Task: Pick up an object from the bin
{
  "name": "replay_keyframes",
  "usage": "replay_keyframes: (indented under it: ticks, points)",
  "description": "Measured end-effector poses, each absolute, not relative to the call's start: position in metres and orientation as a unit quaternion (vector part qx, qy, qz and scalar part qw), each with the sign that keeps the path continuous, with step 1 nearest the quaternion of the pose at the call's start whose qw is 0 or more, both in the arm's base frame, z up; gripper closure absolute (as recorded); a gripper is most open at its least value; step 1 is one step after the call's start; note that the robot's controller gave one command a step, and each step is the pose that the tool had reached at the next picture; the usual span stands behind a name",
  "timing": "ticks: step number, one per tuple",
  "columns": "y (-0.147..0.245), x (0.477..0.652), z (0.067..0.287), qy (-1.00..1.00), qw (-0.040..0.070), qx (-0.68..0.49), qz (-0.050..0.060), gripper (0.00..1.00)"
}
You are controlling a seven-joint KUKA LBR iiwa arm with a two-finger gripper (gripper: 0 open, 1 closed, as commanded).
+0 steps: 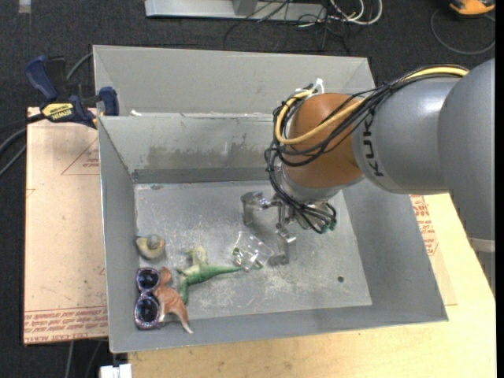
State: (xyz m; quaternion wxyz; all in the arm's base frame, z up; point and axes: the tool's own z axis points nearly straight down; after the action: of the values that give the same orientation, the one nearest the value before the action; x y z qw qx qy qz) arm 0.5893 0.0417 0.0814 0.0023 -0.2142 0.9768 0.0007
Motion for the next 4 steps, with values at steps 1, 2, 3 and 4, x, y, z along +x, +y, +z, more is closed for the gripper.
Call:
replay_keyframes:
  ticks: [1,2,3,4]
  points:
    - [0.075,0.535,0.072,0.998,0.0,-0.067,0.002,1.0]
    - [0.08,0.527,0.071,0.998,0.0,-0.059,0.002,1.0]
    - [0.08,0.527,0.073,0.998,-0.003,-0.061,0.002,1.0]
    - [0.079,0.528,0.086,0.998,-0.001,-0.061,0.002,1.0]
